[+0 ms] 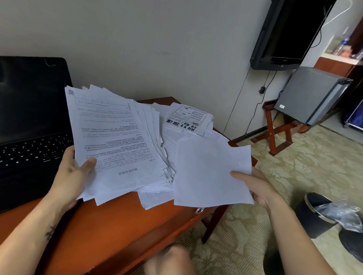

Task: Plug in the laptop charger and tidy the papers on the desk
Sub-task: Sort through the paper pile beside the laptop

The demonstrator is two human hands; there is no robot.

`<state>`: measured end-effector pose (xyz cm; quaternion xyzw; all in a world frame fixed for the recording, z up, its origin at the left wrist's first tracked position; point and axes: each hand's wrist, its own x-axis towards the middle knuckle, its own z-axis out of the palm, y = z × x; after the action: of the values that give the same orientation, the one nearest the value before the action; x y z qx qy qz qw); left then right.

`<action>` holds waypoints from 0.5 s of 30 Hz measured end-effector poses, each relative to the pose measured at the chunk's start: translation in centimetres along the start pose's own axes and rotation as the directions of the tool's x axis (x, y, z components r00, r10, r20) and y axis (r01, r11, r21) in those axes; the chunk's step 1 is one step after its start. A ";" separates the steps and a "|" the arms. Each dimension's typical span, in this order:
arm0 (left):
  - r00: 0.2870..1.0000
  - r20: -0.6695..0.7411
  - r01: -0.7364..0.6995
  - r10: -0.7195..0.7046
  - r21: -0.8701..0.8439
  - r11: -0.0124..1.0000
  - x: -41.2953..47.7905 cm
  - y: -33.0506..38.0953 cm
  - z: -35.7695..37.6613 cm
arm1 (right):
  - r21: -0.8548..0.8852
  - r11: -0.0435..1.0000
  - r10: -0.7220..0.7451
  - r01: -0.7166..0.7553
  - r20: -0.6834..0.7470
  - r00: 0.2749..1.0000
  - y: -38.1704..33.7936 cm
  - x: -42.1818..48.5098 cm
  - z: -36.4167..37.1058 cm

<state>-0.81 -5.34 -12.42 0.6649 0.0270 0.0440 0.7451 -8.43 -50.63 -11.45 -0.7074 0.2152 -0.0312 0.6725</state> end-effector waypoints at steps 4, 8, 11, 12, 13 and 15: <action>1.000 0.003 -0.006 0.006 -0.015 1.000 -0.1 0.0 0.0 | 0.001 1.000 -0.006 0.005 0.090 0.996 -0.2 0.5 -0.1; 1.000 -0.015 -0.021 0.021 -0.023 1.000 -0.3 0.0 0.4 | 0.108 0.994 -0.014 0.021 -0.069 0.997 0.2 0.6 -0.2; 1.000 -0.024 -0.021 0.020 -0.033 0.999 -0.3 0.0 0.6 | 0.266 0.964 0.039 -0.014 -0.088 0.995 1.5 0.5 -0.9; 0.999 -0.031 -0.022 0.021 -0.033 0.999 -0.3 0.0 0.6 | 0.322 0.946 0.068 -0.036 -0.088 0.994 1.9 0.3 -1.2; 0.999 -0.039 -0.025 0.024 -0.034 0.999 -0.3 -0.1 0.6 | 0.371 0.927 0.092 -0.052 -0.091 0.992 2.2 0.1 -1.4; 0.998 -0.054 -0.031 0.028 -0.040 0.999 -0.3 -0.1 0.6 | 0.458 0.886 0.125 -0.068 -0.096 0.987 2.8 -0.4 -1.7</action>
<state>-1.03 -5.94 -12.43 0.6486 0.0363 0.0734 0.7567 -10.11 -52.10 -13.87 -0.5162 0.2778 -0.0902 0.8051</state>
